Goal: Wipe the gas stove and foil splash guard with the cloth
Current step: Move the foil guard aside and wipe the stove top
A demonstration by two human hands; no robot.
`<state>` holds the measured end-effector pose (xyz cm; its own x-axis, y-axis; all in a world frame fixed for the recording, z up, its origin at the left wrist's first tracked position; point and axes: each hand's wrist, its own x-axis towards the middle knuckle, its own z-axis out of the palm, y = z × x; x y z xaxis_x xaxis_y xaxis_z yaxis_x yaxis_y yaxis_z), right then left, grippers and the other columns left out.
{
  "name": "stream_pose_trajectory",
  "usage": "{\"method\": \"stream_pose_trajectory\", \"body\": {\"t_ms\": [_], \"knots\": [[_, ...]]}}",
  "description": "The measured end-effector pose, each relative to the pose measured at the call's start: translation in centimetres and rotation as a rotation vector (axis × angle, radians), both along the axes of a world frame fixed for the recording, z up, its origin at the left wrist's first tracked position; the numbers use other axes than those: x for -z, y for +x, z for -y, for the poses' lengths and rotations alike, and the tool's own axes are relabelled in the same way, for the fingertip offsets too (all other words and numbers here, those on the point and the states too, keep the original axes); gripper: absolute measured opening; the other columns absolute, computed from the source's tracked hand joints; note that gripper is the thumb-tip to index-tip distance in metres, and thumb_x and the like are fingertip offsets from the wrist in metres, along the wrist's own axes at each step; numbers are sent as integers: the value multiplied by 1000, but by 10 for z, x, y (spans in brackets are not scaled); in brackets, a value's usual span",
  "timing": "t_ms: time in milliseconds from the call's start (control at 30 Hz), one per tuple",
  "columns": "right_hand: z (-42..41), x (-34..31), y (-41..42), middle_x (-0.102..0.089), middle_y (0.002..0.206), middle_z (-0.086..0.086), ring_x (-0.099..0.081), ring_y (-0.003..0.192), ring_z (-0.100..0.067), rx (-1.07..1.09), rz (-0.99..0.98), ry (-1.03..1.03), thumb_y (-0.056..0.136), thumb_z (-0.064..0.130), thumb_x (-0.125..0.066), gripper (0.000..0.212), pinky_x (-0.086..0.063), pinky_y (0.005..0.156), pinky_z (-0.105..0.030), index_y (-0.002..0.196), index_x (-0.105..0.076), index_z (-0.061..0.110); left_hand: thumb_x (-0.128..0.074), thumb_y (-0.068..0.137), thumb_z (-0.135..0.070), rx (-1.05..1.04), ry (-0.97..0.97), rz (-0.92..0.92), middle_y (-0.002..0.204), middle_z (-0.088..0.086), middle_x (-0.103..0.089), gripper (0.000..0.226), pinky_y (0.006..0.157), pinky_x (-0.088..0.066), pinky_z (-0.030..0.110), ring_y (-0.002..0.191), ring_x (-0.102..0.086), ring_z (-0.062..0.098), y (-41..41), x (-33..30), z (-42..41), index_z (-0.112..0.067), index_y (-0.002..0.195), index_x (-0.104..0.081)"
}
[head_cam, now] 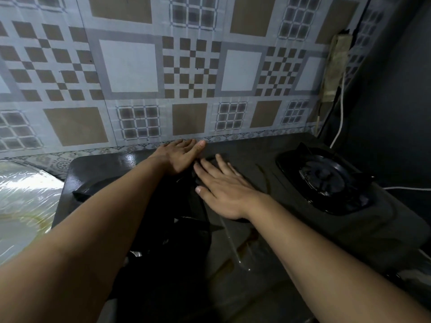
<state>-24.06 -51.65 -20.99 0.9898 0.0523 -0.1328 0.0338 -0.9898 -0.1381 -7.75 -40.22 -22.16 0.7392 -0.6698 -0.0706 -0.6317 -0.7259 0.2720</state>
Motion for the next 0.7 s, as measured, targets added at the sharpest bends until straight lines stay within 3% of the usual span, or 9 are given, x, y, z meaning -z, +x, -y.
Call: {"method": "stream_pose_trajectory", "body": {"t_ms": [233,433,700], "knots": [[19,0,-12,16,162,17,23,148,-21,-35,-1,19,104,50,-15,57,11,121,-42,156,6,37,19,63,-85,22,29,19,166,-5,-9,112,122,-7,46,153,-8,15,5,5,-1,-32,158,-10],[65,-1,-1,17,163,14,22,148,-26,171,-39,17,103,51,-14,59,9,121,-44,155,9,36,9,81,-81,12,57,24,166,-4,-8,95,123,-7,46,152,-9,17,7,8,1,-29,158,-7],[95,3,-2,13,165,1,17,150,-28,452,-12,-50,100,56,-13,69,5,121,-41,157,8,23,7,83,-80,0,78,47,166,-4,-10,92,122,-9,48,152,-11,18,4,6,1,-29,158,-9]]}}
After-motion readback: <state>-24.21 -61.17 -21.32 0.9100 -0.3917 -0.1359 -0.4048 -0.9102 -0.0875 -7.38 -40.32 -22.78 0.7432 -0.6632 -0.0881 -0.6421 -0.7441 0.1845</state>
